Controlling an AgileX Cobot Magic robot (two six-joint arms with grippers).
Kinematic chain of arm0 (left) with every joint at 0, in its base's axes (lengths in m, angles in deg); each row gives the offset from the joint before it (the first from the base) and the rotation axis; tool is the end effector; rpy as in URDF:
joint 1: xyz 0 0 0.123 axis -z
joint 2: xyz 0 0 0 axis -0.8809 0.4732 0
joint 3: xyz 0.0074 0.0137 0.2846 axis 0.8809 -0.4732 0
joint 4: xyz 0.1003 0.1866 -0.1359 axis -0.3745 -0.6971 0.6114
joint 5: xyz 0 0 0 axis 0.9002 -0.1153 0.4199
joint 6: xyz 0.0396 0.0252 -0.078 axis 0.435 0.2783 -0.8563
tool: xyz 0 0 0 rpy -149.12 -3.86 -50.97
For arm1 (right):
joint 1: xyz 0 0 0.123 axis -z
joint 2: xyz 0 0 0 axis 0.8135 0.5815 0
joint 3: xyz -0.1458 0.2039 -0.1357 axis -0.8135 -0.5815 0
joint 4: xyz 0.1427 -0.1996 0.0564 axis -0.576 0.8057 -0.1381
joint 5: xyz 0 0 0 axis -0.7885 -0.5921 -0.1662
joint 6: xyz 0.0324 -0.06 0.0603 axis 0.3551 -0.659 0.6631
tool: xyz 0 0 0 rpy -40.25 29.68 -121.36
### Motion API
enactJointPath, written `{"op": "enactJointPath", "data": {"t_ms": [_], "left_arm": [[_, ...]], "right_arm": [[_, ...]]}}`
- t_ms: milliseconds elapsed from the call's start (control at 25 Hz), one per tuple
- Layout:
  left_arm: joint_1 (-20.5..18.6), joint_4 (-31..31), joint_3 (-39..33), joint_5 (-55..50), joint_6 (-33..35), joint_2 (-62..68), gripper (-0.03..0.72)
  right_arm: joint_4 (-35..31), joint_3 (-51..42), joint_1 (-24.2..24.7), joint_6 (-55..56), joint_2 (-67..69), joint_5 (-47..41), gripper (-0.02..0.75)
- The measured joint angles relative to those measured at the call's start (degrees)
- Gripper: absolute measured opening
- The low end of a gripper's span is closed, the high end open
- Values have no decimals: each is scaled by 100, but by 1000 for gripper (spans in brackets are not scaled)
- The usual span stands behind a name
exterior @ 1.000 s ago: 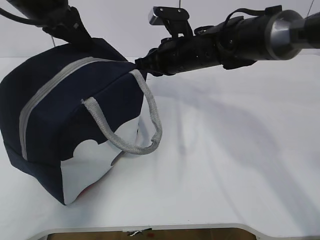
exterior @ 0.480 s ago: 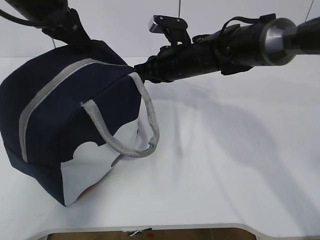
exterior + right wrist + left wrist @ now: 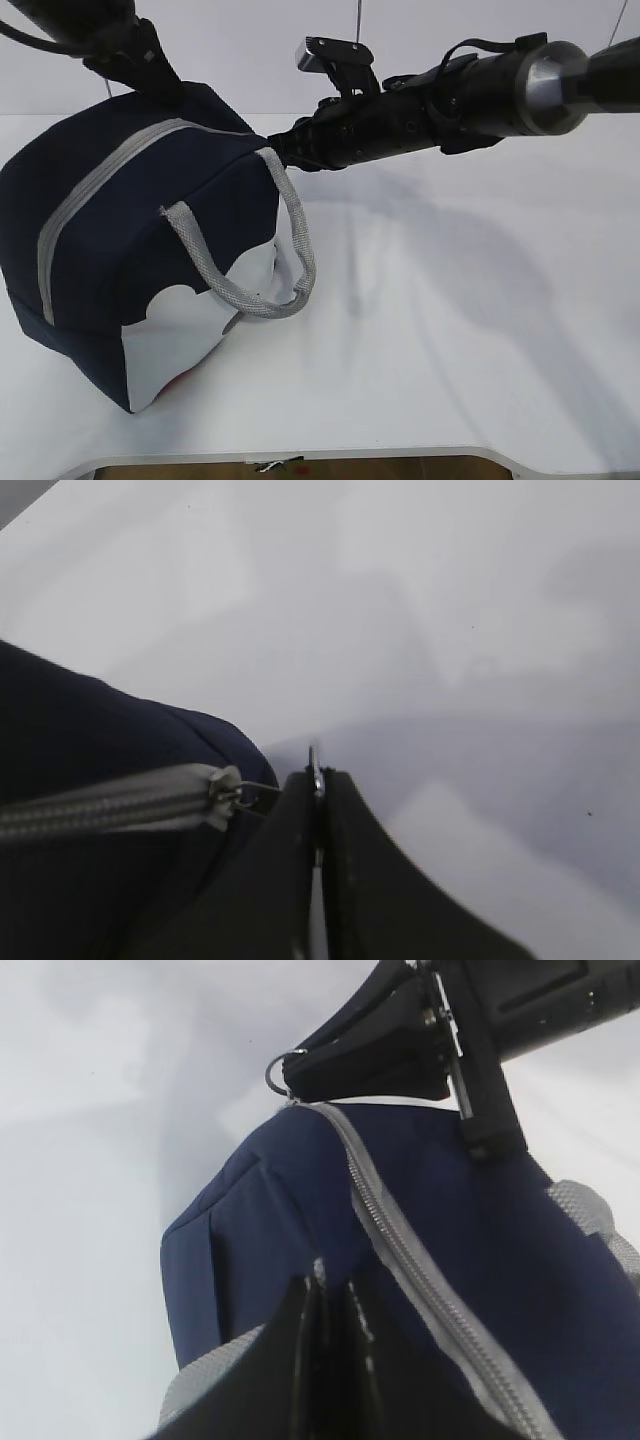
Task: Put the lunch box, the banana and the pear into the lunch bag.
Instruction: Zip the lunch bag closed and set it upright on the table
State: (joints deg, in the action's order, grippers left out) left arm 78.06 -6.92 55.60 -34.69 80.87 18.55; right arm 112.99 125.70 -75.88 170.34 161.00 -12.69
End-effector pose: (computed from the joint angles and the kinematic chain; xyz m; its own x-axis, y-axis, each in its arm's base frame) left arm 0.3710 -0.1445 0.3331 -0.5693 0.5855 -0.5771 0.7569 0.6473 -0.0899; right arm 0.4511 0.2119 0.1914 -0.5494 -0.1346 -0.8246 -0.5789 0.7730 0.2595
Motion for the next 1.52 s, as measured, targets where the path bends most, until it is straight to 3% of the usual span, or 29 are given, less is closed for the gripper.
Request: {"op": "enactJointPath", "data": {"t_ms": [720,840,1120,1240,1520], "left_arm": [[0,0,33,-105,0,0,21],[0,0,45,-143,0,0,21],[0,0,55,-184,1,0,21],[0,0,55,-184,1,0,21],[0,0,55,-145,1,0,57]], "right_arm": [[164,-19,0,-156,-276,-370,39],[186,-44,25,-180,-334,-419,102],[186,-44,79,-199,-353,-599,374],[186,-54,79,-362,-446,-599,411],[186,-54,79,-1363,-980,-309,420]]}}
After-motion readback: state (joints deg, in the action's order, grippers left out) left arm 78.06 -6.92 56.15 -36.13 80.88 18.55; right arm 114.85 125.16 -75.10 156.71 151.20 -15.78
